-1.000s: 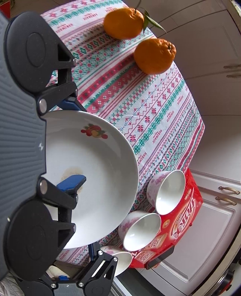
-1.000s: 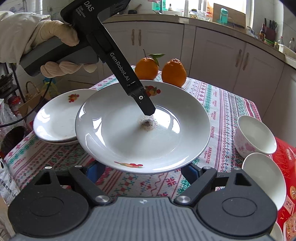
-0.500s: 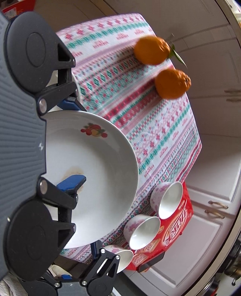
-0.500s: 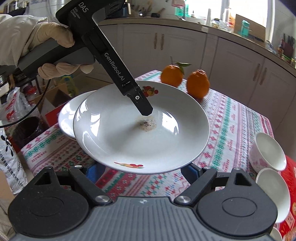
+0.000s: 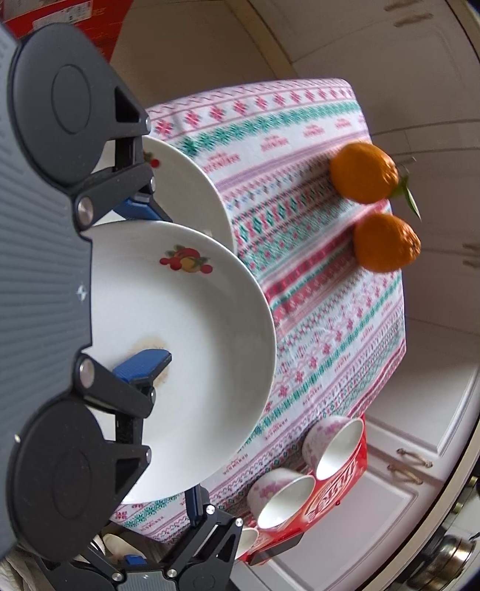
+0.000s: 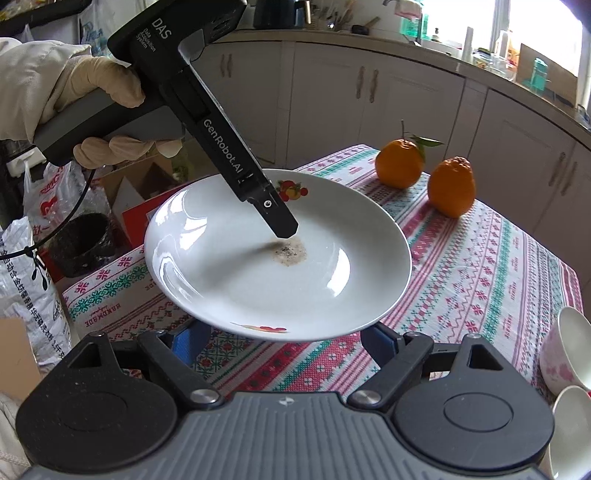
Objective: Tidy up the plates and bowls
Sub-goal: 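Lift the stained plate with the left gripper and carry it toward the stacked plates, then lower the stained plate onto the plate stack and open the left gripper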
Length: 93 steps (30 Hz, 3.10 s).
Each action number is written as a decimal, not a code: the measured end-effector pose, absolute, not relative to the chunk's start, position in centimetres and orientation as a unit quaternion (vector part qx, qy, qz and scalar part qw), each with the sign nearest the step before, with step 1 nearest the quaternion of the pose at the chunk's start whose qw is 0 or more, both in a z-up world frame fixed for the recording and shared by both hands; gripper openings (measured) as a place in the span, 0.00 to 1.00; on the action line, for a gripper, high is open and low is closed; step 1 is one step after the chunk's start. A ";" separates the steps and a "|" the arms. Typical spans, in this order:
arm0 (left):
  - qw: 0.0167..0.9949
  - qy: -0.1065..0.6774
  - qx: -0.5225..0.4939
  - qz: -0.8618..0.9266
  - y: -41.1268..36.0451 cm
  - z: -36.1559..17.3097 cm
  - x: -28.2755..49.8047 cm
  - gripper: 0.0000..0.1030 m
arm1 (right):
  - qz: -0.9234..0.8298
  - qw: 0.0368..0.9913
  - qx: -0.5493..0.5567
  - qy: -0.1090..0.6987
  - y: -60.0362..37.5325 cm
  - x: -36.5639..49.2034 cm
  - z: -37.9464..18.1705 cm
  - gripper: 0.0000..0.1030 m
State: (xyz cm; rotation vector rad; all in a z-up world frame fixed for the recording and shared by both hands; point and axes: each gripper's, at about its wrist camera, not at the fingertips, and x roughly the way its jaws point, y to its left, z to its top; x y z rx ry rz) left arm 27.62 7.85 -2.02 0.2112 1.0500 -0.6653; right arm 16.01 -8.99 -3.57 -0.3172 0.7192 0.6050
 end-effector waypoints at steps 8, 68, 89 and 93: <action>0.811 0.497 0.070 -0.301 9.7 -3.3 27.8 0.67 | 0.299 0.876 -0.165 0.341 -7.8 16.3 -3.5 0.89; 0.826 0.503 0.017 -0.254 14.9 -2.7 27.3 0.68 | 0.341 0.862 -0.158 0.340 -6.1 18.8 -4.6 0.89; 0.836 0.495 -0.006 -0.237 15.5 -2.3 27.9 0.75 | 0.326 0.874 -0.132 0.335 -7.7 17.7 -4.0 0.91; 0.840 0.491 -0.001 -0.230 15.4 -2.3 27.8 0.76 | 0.318 0.879 -0.133 0.328 -7.9 17.3 -3.8 0.97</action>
